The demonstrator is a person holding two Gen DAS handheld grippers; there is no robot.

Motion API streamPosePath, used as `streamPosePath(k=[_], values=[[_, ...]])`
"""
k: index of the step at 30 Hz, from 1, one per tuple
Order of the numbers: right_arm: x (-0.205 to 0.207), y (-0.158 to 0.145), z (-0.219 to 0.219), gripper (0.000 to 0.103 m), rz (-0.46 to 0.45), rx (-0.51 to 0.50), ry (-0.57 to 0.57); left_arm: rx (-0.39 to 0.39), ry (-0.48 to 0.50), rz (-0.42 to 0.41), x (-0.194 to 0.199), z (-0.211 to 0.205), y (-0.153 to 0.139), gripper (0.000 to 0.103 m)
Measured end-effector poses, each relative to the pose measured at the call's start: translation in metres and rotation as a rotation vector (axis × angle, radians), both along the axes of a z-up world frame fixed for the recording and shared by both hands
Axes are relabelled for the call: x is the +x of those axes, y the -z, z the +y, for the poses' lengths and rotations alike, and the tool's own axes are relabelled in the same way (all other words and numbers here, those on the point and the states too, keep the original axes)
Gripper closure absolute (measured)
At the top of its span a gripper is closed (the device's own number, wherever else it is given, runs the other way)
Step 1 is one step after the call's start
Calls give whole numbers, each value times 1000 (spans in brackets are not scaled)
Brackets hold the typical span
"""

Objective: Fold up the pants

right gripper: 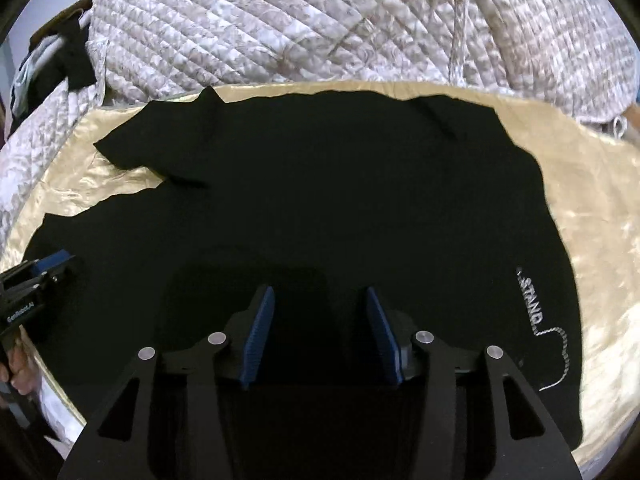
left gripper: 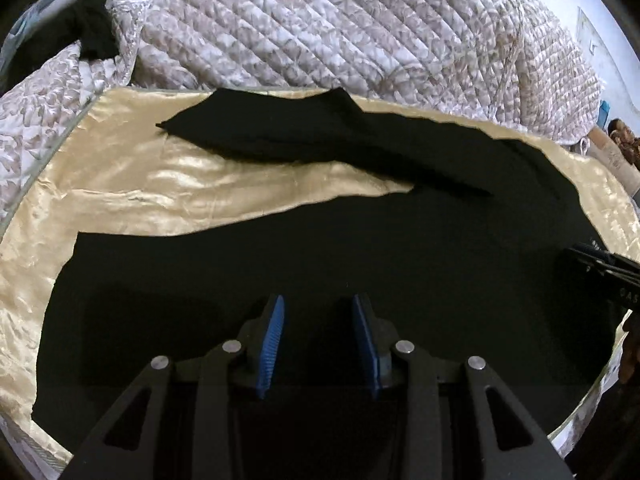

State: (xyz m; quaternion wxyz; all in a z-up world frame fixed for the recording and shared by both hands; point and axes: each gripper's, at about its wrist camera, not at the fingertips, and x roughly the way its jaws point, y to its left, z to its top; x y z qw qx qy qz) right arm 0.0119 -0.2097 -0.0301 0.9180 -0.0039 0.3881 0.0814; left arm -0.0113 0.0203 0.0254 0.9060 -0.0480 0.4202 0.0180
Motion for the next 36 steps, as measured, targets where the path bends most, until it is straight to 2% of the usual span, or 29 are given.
streamPosePath(k=[3,7,16,23,28,34,36], values=[[-4,-7,-3,54,-29,38,3,1,-3,-9,-2,-2,-4,62],[-7,-13,-1,54,-64,34,-3,3,14,-12,2,-6,-2,56],[2,5,-3,54,14,19,30,28,21,25,10,-13,4,52],[0,-5,0,54,-16,36,26,29,33,12,13,-15,-6,52],[4,-10,0,54,-4,52,11,35,40,23,25,-9,-14,52],[25,-26,-10,45,31,98,-18,38,48,8,62,8,-32,51],[39,-35,-16,41,28,109,-20,34,46,-10,80,14,-38,45]])
